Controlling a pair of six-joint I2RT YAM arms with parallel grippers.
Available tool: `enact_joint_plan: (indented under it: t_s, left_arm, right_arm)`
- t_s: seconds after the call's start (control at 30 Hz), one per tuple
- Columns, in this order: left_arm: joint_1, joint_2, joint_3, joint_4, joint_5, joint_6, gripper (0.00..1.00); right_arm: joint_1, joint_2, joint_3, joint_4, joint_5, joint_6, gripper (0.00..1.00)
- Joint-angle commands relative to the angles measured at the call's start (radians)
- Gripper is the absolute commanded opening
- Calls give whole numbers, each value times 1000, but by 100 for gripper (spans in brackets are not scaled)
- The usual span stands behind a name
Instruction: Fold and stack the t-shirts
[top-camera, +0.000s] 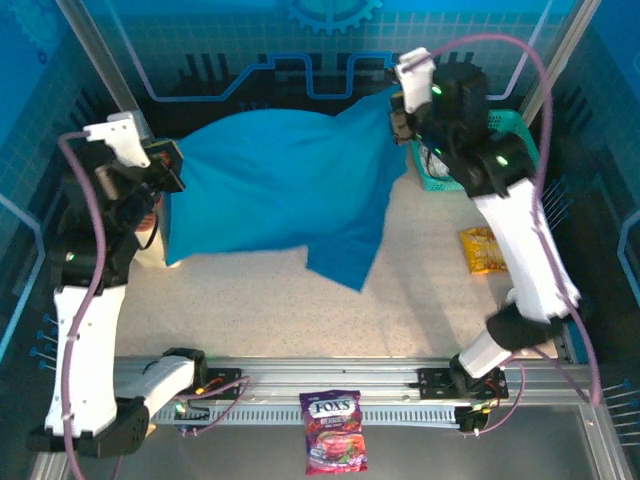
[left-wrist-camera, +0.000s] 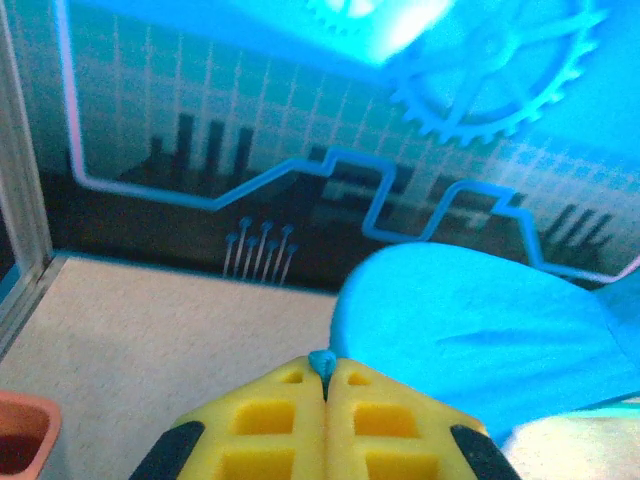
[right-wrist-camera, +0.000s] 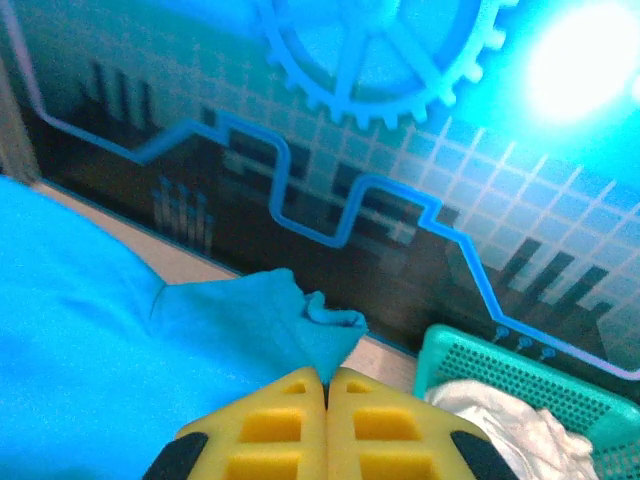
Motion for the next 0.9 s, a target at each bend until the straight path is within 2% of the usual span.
enact_joint_plan:
  t_s: [0.0, 0.2, 0.3, 0.53, 0.7, 0.87]
  left_arm:
    - [-1, -91, 72, -48, 122, -14, 0]
    - [-1, -252, 137, -172, 218, -52, 0]
    - [-1, -326, 167, -230, 228, -68, 0]
    - [-1, -343, 278, -299, 212, -54, 0]
    - [-1, -285, 287, -268, 214, -34, 0]
    - [-1, -203, 259, -205, 204, 1, 0]
  right_arm:
    - [47, -253, -58, 89, -67, 74, 0]
    - [77, -590, -146, 7, -227, 267, 0]
    - [55, -646, -61, -113, -256, 317, 0]
    - [-127, -542, 308, -367, -326, 299, 0]
    - [-149, -478, 296, -323, -323, 263, 0]
    - [-149, -322, 341, -262, -263, 179, 0]
